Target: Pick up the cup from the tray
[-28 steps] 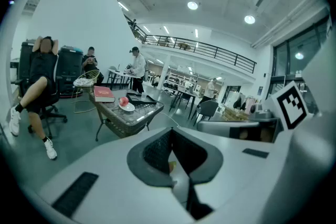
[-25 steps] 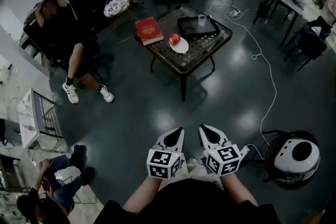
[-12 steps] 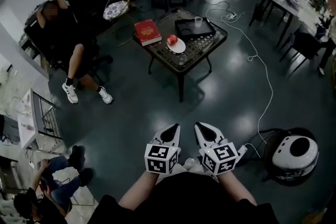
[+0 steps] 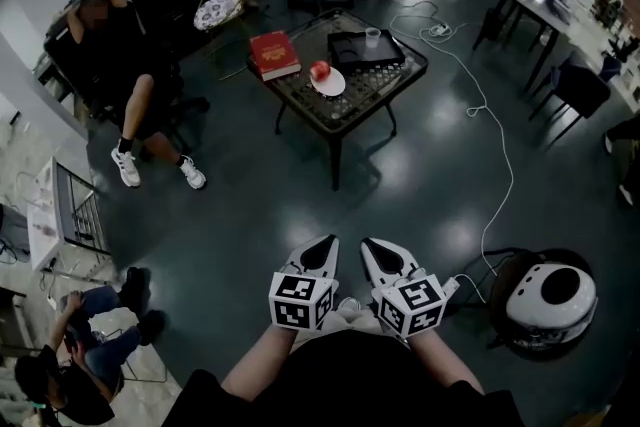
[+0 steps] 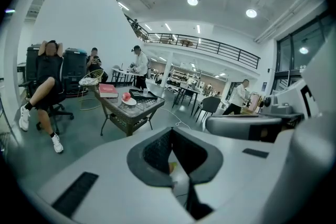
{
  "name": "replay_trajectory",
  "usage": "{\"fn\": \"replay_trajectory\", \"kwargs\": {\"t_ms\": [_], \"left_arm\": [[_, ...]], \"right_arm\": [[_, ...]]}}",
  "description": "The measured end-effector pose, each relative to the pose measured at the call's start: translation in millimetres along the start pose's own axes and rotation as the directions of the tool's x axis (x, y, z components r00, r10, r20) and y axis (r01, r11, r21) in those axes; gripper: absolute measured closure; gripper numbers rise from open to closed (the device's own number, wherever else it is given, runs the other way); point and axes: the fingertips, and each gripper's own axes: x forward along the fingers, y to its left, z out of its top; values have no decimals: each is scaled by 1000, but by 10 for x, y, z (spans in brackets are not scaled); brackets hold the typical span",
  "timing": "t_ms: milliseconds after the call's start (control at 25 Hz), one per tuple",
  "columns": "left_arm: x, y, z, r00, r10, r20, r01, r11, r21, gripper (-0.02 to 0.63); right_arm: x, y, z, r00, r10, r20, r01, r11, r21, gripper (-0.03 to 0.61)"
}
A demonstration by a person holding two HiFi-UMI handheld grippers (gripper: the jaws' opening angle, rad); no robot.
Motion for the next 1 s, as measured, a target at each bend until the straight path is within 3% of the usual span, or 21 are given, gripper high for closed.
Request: {"fn": "replay_trajectory", "kwargs": {"t_ms": [520,1000], "left_arm": [[81,-104,72,999,41,11,-41,999,-14,604],[370,70,204,999,54,-6,-54,998,-14,604]], "right_arm": [[-135,-247,-46,1000,-8,-24,9,1000,11,568],[101,-472,48,1000,-5,-30,6,1000,30,568]]}}
